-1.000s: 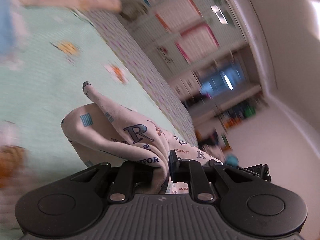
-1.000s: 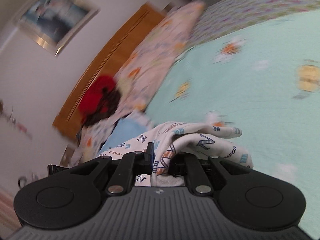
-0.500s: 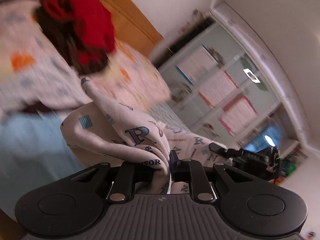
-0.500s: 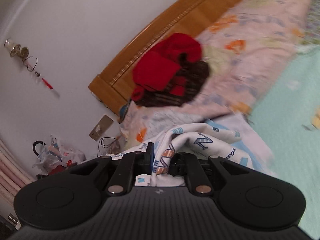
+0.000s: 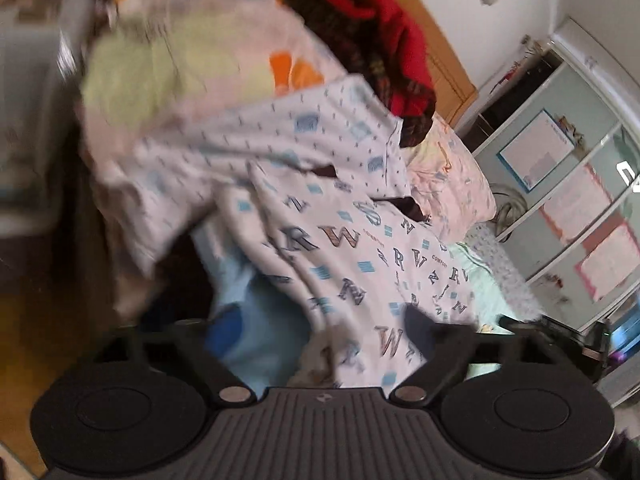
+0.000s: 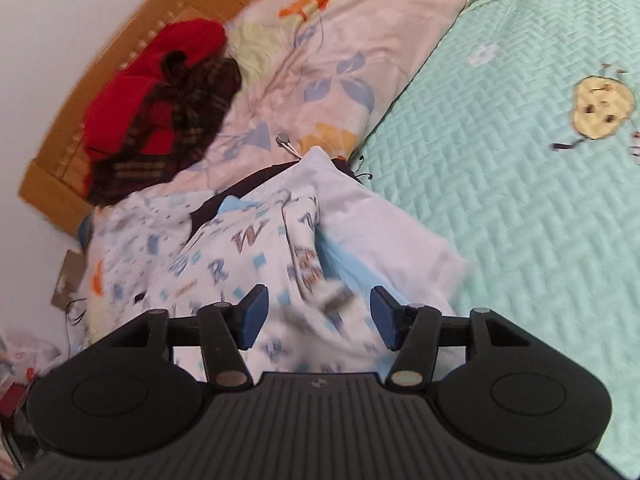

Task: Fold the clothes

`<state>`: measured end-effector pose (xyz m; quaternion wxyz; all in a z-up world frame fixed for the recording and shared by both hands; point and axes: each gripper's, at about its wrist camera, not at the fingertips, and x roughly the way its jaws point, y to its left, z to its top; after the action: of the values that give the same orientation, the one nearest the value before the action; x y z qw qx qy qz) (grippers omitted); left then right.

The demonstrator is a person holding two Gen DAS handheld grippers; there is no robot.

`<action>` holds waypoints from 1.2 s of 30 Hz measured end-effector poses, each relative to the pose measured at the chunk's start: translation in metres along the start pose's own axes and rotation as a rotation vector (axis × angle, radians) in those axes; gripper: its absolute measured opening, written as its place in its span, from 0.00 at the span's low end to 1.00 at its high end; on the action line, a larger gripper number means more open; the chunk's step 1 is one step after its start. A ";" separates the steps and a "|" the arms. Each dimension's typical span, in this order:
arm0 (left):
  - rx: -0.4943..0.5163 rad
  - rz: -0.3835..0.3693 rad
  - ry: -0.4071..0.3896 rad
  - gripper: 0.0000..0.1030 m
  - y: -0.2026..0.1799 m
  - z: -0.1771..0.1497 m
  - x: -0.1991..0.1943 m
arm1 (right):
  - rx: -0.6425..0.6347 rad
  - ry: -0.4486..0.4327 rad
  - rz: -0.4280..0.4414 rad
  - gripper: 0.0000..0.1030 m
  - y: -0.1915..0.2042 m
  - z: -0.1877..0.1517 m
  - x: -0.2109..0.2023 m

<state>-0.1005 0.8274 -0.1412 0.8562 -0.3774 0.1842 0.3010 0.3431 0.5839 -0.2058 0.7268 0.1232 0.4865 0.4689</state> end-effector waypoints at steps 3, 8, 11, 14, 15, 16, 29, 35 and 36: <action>-0.012 0.081 -0.033 0.99 0.014 -0.011 -0.038 | -0.011 -0.025 -0.058 0.61 -0.006 -0.020 -0.045; 0.099 0.148 -0.036 0.99 -0.028 -0.051 -0.077 | -0.041 -0.095 -0.110 0.70 -0.018 -0.078 -0.131; 0.206 0.104 0.024 0.99 -0.082 -0.095 -0.076 | -0.086 -0.144 -0.181 0.72 -0.020 -0.121 -0.185; 0.346 0.032 0.152 0.99 -0.155 -0.153 -0.065 | -0.117 -0.196 -0.262 0.76 -0.024 -0.171 -0.244; 0.393 0.008 0.195 0.99 -0.180 -0.173 -0.061 | -0.118 -0.216 -0.285 0.77 -0.029 -0.189 -0.266; 0.447 -0.031 0.215 0.99 -0.205 -0.194 -0.058 | -0.113 -0.233 -0.307 0.80 -0.036 -0.208 -0.288; 0.744 -0.299 0.195 0.99 -0.430 -0.390 -0.141 | 0.130 -0.435 -0.625 0.80 -0.147 -0.421 -0.546; 0.916 -0.213 -0.001 1.00 -0.491 -0.455 -0.202 | 0.166 -0.533 -0.647 0.80 -0.168 -0.472 -0.588; 0.953 -0.224 0.016 1.00 -0.500 -0.465 -0.209 | 0.173 -0.544 -0.633 0.80 -0.171 -0.479 -0.592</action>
<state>0.0289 0.1302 -0.0611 0.9593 0.0369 0.2663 0.0864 -0.0063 -0.1138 -0.2019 0.9239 0.1474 0.3281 0.1303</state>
